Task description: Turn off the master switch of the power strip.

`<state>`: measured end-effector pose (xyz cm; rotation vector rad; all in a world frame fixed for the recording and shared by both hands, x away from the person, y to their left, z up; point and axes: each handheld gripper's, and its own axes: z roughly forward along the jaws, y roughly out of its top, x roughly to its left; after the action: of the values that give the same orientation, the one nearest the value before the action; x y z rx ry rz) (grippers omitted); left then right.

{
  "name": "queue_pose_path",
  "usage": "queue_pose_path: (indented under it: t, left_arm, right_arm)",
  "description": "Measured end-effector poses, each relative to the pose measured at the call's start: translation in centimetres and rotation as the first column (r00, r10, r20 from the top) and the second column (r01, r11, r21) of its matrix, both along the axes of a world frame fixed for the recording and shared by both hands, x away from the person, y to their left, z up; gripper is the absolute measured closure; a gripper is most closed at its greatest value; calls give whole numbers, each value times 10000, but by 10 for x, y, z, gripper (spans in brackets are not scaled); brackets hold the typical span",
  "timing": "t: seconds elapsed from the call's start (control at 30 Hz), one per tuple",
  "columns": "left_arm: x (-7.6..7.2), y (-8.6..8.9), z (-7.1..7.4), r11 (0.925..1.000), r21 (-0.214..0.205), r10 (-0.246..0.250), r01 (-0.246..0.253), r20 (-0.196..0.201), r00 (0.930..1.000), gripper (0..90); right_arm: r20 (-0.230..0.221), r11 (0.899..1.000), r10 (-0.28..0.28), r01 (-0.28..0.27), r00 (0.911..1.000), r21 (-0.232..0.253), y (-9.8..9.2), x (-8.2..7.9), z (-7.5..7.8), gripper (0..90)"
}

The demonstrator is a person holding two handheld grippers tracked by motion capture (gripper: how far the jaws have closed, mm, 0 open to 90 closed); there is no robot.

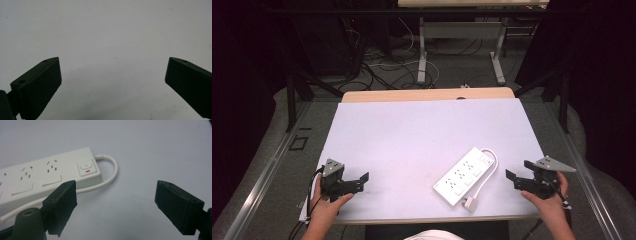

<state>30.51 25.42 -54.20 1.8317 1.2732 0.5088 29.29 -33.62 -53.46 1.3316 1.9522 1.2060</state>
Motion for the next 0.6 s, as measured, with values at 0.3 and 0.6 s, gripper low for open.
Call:
queue_pose_path:
  t: [0.3, 0.6]
  left_arm:
    - [-2, -3, 0, 9999, -104, -48, 47, -53, 10000, 18]
    - [-8, -5, 1, 9999, 28, -135, 135, -29, 9999, 45]
  right_arm:
    - [-145, 9914, 627, -640, 9979, -1142, 12, 0, -10, 316]
    - [61, 9922, 735, -725, 9973, -1011, 16, -1, -4, 293]
